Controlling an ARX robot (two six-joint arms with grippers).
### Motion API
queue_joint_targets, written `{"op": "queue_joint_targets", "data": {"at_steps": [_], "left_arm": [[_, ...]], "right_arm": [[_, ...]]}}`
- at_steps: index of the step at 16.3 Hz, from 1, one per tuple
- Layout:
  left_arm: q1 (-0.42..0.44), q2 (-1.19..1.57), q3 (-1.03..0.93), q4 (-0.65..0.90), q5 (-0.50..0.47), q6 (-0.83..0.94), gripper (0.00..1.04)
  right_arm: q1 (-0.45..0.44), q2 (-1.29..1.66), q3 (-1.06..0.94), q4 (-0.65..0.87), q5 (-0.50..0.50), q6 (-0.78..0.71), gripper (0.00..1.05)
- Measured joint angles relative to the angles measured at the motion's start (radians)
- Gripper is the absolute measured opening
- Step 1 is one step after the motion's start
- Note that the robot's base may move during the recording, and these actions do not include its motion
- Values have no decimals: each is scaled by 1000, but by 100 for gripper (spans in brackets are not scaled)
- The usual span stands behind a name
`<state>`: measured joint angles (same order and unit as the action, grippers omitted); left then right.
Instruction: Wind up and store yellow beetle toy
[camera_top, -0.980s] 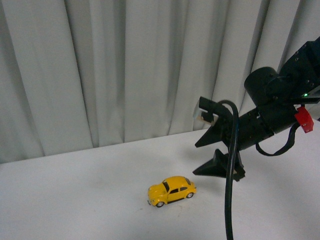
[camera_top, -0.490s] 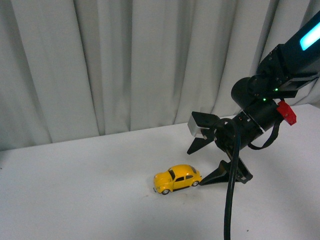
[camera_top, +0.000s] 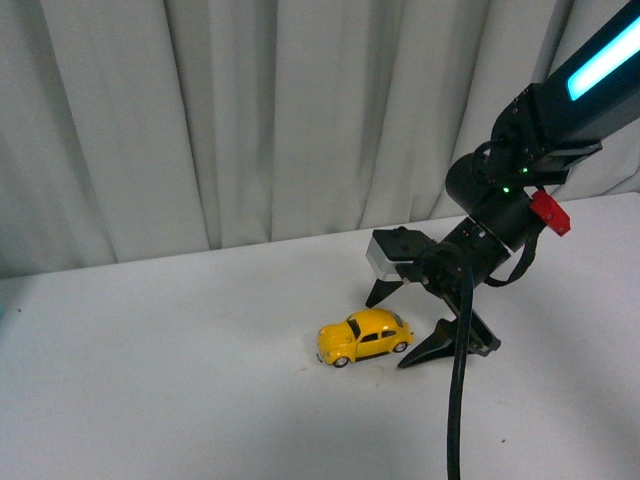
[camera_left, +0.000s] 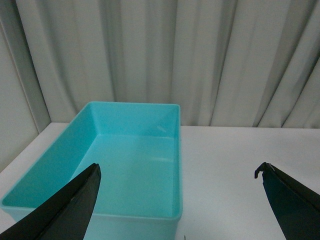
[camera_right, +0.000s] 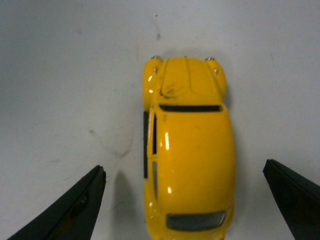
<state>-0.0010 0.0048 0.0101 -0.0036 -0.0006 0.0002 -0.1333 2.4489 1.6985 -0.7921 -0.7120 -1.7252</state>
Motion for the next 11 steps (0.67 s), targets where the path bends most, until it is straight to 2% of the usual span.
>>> {"op": "queue_joint_targets", "data": {"at_steps": [6, 7, 11], "left_arm": [[0, 0, 0, 0, 0, 0, 98], [0, 0, 0, 0, 0, 0, 98], [0, 0, 0, 0, 0, 0, 98]], "right_arm": [[51, 17, 64, -51, -19, -5, 98], [59, 17, 61, -47, -23, -5, 94], [62, 13, -2, -14, -2, -5, 52]]}}
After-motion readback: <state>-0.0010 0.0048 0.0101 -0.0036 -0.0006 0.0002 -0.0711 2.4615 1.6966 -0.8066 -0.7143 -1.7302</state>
